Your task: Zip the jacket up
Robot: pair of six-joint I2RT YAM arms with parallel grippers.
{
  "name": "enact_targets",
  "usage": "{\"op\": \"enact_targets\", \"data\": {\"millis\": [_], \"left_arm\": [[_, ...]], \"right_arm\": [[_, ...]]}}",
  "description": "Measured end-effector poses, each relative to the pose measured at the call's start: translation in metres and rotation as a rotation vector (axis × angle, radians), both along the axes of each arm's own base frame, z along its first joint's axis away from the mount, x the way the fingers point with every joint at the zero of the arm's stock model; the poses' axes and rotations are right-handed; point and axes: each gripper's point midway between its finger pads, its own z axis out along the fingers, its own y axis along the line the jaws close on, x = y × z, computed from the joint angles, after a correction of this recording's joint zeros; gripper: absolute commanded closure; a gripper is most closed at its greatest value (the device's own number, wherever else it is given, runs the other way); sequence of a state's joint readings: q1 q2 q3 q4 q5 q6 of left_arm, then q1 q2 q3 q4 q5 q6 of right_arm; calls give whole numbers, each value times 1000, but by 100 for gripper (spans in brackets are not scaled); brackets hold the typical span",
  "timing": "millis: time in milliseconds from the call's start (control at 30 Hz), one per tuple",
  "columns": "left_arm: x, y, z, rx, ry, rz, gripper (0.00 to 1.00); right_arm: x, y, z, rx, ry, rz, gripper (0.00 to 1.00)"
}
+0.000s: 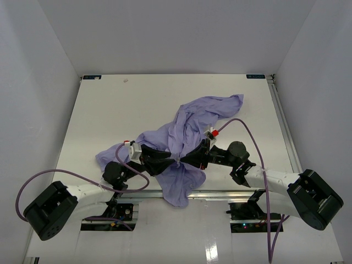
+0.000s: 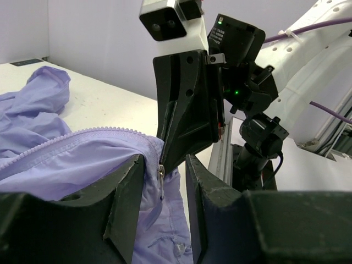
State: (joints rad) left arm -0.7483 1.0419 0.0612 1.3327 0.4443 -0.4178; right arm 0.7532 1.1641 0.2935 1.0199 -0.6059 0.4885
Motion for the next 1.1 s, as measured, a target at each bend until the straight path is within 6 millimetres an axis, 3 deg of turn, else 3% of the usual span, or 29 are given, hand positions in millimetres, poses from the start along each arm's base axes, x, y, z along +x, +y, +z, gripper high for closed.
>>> {"op": "enact_targets", "data": {"millis": [333,667,733,867,1100], "left_arm": [[-6,-6,-5,27,-2,-52,52],[-8,-10,3,29,-51,-79,70],[-9,-11,5,30,-67,-83,68],[-10,-11,9,31,-99,-85,54],[-9,-6,25,30,-162,-52,51]], "right_arm": [[0,0,0,0,-1,-1,92],[0,0,0,-1,-2,0,92],[0,0,0,-2,-1,0,92],[0,0,-3,-12,4,-2,92],[1,-2,-4,-24,-3,-14,92]]}}
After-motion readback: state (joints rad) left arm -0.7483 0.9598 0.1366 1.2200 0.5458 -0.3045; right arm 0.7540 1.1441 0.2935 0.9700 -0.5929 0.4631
